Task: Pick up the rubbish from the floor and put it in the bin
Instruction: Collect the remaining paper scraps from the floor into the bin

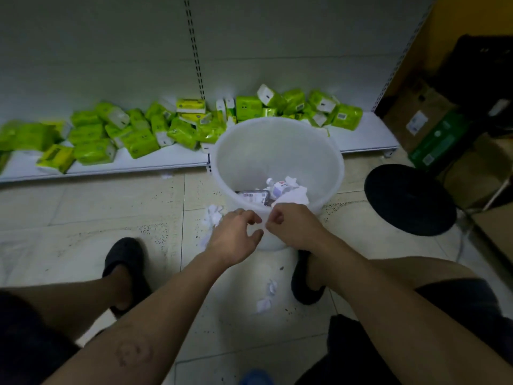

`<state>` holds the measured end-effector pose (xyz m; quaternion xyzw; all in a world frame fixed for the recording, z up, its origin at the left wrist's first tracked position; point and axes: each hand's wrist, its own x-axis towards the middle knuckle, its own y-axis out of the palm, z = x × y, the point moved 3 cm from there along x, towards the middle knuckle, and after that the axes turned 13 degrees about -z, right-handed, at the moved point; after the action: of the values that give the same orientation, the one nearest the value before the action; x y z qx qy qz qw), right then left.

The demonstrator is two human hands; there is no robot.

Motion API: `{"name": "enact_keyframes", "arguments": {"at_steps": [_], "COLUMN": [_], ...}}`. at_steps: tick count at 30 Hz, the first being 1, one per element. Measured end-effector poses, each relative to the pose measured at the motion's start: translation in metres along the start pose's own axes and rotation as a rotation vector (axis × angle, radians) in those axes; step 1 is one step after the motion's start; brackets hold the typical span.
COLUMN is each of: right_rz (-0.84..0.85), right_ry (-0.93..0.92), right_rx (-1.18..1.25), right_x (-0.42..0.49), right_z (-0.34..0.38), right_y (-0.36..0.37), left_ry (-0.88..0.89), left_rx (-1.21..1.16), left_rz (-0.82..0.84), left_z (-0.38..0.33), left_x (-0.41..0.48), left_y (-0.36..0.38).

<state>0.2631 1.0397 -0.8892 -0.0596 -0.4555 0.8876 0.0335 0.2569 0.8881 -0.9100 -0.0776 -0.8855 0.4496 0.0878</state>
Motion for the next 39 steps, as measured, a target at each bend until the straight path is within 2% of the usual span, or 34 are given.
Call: {"name": "enact_keyframes", "arguments": {"at_steps": [5, 10, 14, 18, 23, 25, 27, 30, 32, 33, 36, 39], "right_rz": [0.415, 0.606, 0.740, 0.672, 0.708, 0.692, 0.663, 0.543, 0.492, 0.478, 0.449, 0.463], "right_ry": [0.097, 0.112, 0.215, 0.392, 0.596, 0.594, 0.594, 0.603, 0.612, 0.620, 0.623, 0.563], "right_rx": [-0.231, -0.561, -0.404, -0.295, -0.061, -0.058, -0.091, -0.122, -0.099, -0.071, 0.029, 0.069], "right_x": [-0.011, -0.013, -0.010, -0.011, -0.017, -0.019, -0.022, -0.018, -0.018, -0.020, -0.023, -0.013], "right_z": [-0.042, -0.086, -0.109, -0.138, -0.169, -0.176, -0.184, -0.184, -0.181, -0.178, -0.160, -0.133], "right_y": [0.046, 0.091, 0.141, 0.197, 0.246, 0.259, 0.272, 0.280, 0.278, 0.274, 0.256, 0.233], "left_ry": [-0.185, -0.269, -0.329, -0.374, -0.257, -0.176, -0.178, -0.464, -0.640, -0.669, -0.635, -0.563], "left_rx": [0.020, 0.084, 0.080, 0.029, 0.018, 0.050, 0.039, -0.150, -0.205, -0.186, -0.150, -0.149], "left_rz": [0.260, 0.481, 0.679, 0.816, 1.121, 1.117, 1.003, 0.782, 0.719, 0.682, 0.539, 0.512], "left_z": [0.048, 0.090, 0.117, 0.138, 0.152, 0.155, 0.157, 0.163, 0.172, 0.177, 0.189, 0.185], "left_x": [-0.025, -0.040, -0.055, -0.061, -0.081, -0.089, -0.093, -0.088, -0.085, -0.083, -0.072, -0.052], "left_y": [0.034, 0.088, 0.142, 0.193, 0.243, 0.255, 0.264, 0.272, 0.269, 0.264, 0.232, 0.191]}}
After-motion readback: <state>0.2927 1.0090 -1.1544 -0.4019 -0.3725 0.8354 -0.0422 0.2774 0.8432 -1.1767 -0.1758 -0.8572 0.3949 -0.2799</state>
